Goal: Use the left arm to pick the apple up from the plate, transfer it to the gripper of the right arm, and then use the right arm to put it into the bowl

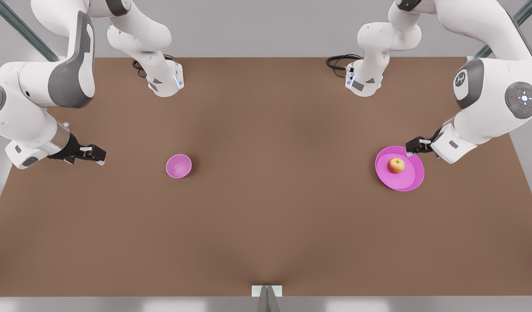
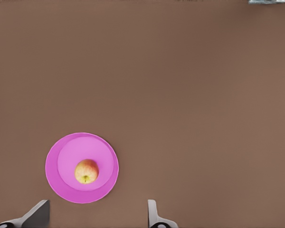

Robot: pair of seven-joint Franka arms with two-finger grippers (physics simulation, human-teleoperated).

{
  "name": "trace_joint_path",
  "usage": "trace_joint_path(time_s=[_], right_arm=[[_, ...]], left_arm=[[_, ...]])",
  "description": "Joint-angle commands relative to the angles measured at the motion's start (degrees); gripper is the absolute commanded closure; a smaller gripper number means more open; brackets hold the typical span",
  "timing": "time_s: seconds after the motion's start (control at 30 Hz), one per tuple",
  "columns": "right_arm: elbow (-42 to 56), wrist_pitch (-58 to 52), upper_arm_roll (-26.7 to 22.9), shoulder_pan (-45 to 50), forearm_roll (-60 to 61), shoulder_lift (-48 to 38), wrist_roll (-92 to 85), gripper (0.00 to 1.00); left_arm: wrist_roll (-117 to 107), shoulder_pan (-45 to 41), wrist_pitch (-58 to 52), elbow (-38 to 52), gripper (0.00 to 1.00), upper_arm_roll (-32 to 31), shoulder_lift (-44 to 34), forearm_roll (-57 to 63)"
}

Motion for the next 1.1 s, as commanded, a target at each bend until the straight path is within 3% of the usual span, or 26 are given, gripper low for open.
trace_joint_path(time_s=[0.0,0.03,0.07,0.17,0.37,0.7,1.07], right_arm=[[0.0,1.3,0.0,-0.1,0.0,-0.1,1.1,0.00],[0.0,1.3,0.0,0.0,0.1,-0.1,1.1,0.00],[0.0,1.3,0.0,0.0,0.1,-0.1,1.1,0.00],[0.0,1.3,0.0,-0.1,0.1,-0.1,1.1,0.00],[0.0,1.3,0.0,-0.1,0.1,-0.1,1.1,0.00],[-0.1,1.3,0.0,0.0,0.1,-0.1,1.1,0.00],[-0.1,1.2,0.0,-0.1,0.1,-0.1,1.1,0.00]], left_arm=[[0.7,0.0,2.8,-0.1,0.00,0.0,0.0,0.1],[0.7,0.2,4.5,-1.2,0.00,0.1,-0.1,-0.1],[0.6,0.2,12.1,-10.5,0.00,1.0,-2.5,0.7],[0.6,0.4,26.7,-24.3,0.00,3.2,-4.1,0.8],[0.5,1.7,44.6,-40.8,0.00,6.8,-3.0,0.8],[1.6,3.1,54.7,-51.6,0.00,9.6,1.4,0.6],[1.6,2.9,58.0,-54.3,0.00,9.4,5.9,-0.1]])
